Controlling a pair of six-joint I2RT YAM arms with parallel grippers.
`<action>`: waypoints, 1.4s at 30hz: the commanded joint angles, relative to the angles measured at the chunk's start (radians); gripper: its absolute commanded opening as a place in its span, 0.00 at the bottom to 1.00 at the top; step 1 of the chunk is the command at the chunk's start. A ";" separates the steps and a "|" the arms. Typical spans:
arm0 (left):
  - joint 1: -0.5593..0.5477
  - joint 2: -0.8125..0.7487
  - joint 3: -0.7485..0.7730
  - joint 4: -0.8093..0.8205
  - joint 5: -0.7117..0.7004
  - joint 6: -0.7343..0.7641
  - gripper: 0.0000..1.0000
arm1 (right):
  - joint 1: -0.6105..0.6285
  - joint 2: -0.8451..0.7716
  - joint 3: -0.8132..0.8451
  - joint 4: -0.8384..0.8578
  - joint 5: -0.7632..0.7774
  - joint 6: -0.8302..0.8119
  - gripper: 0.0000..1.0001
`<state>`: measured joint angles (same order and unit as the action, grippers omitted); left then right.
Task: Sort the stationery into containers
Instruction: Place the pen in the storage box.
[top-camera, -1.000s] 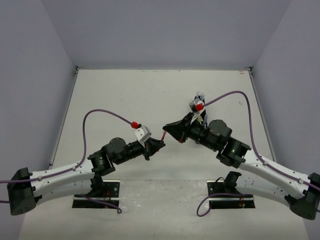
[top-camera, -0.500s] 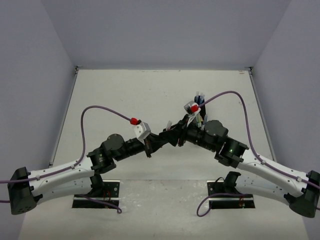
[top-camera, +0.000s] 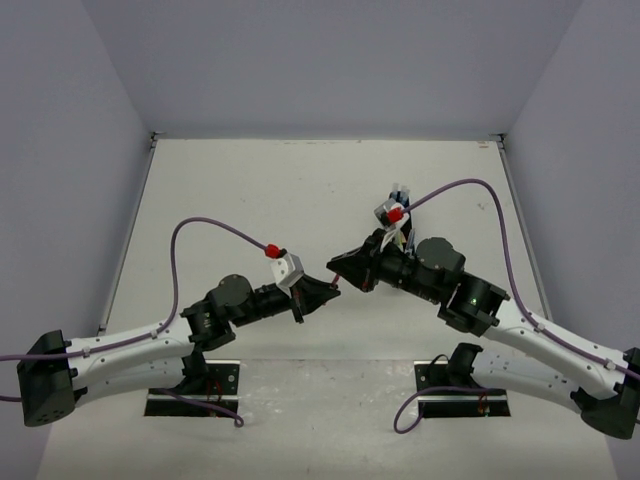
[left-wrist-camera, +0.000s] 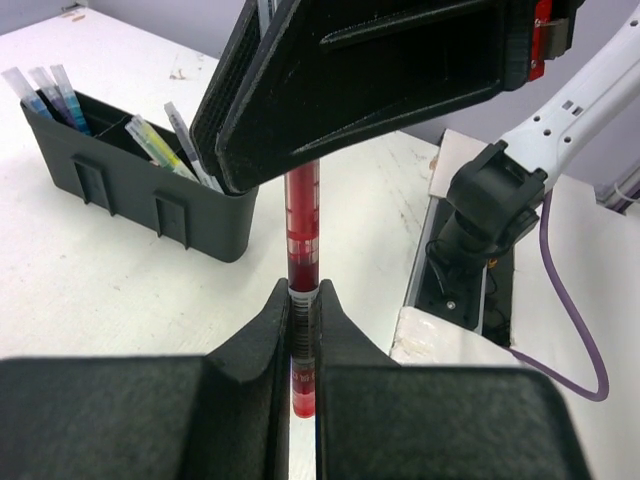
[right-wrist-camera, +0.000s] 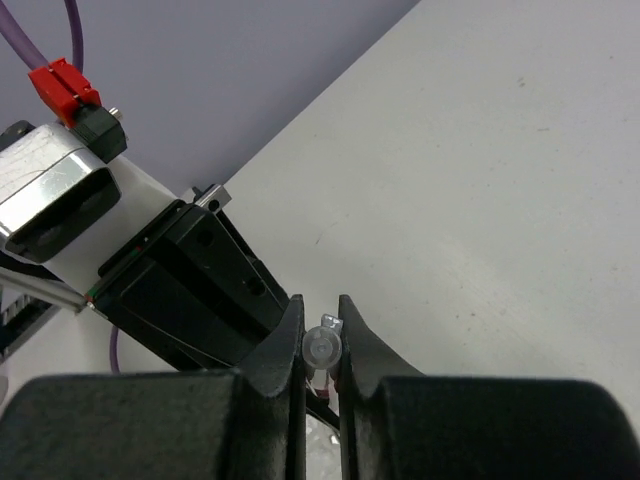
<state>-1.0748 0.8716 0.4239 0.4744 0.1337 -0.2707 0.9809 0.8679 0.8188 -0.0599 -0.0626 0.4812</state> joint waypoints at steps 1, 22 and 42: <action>-0.004 -0.009 -0.004 0.061 -0.030 0.001 0.02 | -0.002 -0.029 0.031 -0.017 0.016 -0.023 0.00; -0.002 -0.067 0.315 -0.871 -0.669 -0.292 1.00 | -0.600 0.384 0.284 -0.042 0.579 -0.120 0.00; -0.003 -0.121 0.310 -0.950 -0.712 -0.287 1.00 | -0.650 0.627 0.266 -0.022 0.461 -0.053 0.47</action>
<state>-1.0775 0.7576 0.7029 -0.4543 -0.5194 -0.5409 0.3336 1.4990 1.0890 -0.0839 0.4292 0.3901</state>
